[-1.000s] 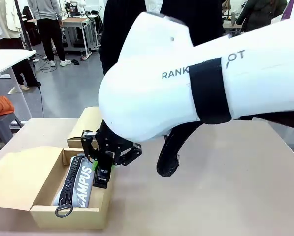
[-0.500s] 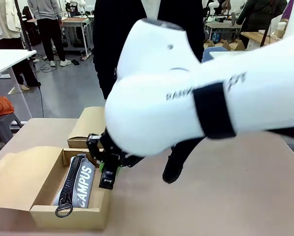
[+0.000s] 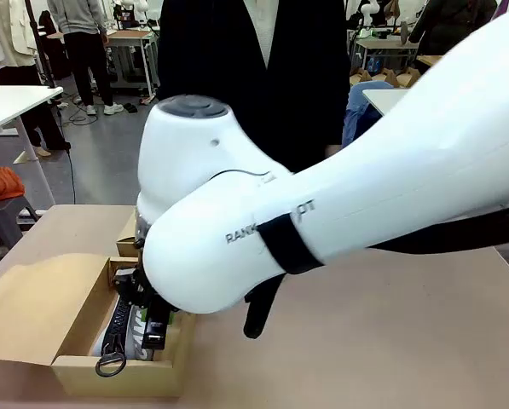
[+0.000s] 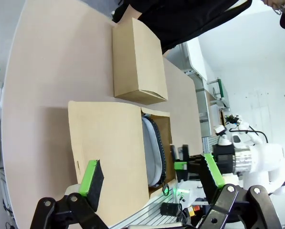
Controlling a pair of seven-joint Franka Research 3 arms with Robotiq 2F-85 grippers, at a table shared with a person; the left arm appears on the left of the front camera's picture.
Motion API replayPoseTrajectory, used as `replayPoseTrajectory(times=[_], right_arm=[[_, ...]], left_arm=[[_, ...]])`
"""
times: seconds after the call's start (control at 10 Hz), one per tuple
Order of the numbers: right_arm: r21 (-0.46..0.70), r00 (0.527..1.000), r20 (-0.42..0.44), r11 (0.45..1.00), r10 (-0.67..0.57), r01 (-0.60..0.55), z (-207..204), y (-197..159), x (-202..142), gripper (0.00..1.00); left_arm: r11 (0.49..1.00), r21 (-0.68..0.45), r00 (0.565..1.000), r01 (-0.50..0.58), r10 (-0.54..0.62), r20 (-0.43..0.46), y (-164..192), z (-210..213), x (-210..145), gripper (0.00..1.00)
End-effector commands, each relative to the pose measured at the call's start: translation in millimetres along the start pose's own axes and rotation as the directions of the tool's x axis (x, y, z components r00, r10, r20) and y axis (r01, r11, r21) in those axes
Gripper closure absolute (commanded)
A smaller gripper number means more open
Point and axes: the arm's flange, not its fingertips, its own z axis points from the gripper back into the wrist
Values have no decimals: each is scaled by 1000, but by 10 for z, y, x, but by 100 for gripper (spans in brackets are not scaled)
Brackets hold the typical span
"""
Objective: Place items inside the box.
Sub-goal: Pick up a Pencil pouch or Stapler and place it inside the Mailer Box closest to the robot.
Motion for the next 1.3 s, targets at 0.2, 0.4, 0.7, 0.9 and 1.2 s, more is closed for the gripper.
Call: replayPoseTrajectory(times=[0.2,0.4,0.7,0.9,1.2], right_arm=[[-35,999,19,999,-35,36,-60,256,114,63],[-43,999,13,998,-45,46,-68,208,116,6],[-58,998,19,996,-63,64,-42,148,120,0],[-56,998,22,996,-65,66,-7,104,123,0],[-15,999,3,999,-43,43,283,-252,201,0]], left_arm=[[1000,-16,1000,17,-17,11,-4,-2,1,0],[1000,-16,1000,17,-17,11,-4,-2,1,0],[1000,-16,1000,17,-17,11,-4,-2,1,0],[1000,-16,1000,17,-17,11,-4,-2,1,0],[1000,-16,1000,17,-17,11,-4,-2,1,0]])
